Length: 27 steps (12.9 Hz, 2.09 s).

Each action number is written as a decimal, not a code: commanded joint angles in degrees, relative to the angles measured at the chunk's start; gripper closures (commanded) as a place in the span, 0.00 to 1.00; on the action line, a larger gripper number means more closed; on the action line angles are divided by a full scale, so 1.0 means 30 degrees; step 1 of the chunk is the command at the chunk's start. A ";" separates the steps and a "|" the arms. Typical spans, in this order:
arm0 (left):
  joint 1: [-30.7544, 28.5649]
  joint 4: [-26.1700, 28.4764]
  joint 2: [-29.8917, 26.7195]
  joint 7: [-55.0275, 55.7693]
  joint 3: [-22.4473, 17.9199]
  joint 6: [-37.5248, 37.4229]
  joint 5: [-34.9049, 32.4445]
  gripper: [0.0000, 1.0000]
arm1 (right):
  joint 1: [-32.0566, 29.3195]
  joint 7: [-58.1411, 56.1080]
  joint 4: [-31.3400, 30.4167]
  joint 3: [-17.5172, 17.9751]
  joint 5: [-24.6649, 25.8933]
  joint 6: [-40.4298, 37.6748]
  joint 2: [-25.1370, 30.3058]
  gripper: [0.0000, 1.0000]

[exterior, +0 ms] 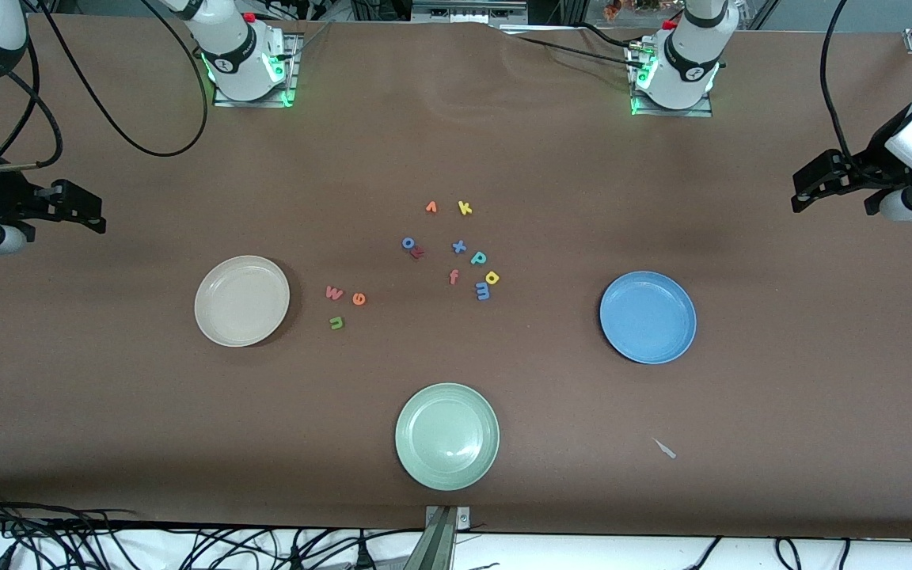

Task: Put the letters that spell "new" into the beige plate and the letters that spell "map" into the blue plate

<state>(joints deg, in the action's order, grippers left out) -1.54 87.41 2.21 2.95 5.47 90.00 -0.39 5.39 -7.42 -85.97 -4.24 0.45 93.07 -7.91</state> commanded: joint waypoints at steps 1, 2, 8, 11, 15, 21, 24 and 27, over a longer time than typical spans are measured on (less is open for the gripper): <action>-0.0101 -0.0603 0.0260 -0.0165 0.0081 -0.0441 0.0101 0.00 | -0.0037 0.0217 0.0387 0.0125 0.0174 -0.0084 -0.0148 0.01; -0.0101 -0.0603 0.0260 -0.0165 0.0081 -0.0441 0.0101 0.00 | -0.0066 0.0217 0.0387 0.0096 0.0203 -0.0084 -0.0177 0.01; -0.0131 -0.0603 0.0260 -0.0165 0.0081 -0.0441 0.0101 0.00 | -0.0184 0.0246 0.0387 0.0067 -0.0060 -0.0055 -0.0265 0.01; -0.0101 -0.0603 0.0260 -0.0165 0.0081 -0.0441 0.0101 0.00 | -0.0037 0.0275 0.0387 0.0096 -0.0031 -0.0084 -0.0295 0.01; -0.0101 -0.0603 0.0260 -0.0165 0.0081 -0.0441 0.0101 0.00 | -0.0037 0.0217 0.0270 0.0125 -0.0031 -0.0260 -0.0324 0.00; -0.0101 -0.0603 0.0260 -0.0165 0.0081 -0.0441 0.0101 0.00 | -0.0037 0.0217 0.0240 0.0125 -0.0031 -0.0260 -0.0441 0.01; -0.0101 -0.0603 0.0260 -0.0165 0.0081 -0.0441 0.0101 0.00 | 0.0051 0.0158 0.0269 0.0125 0.0027 -0.0260 -0.0588 0.00; 0.0045 -0.0573 0.0318 -0.0165 0.0110 -0.0441 0.0101 0.00 | 0.0051 0.0217 0.0328 0.0125 0.0027 -0.0231 -0.0588 0.01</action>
<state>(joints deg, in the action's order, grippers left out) -1.39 87.41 2.26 2.95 5.56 90.00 -0.39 5.50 -7.05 -85.99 -4.04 0.43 92.99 -9.49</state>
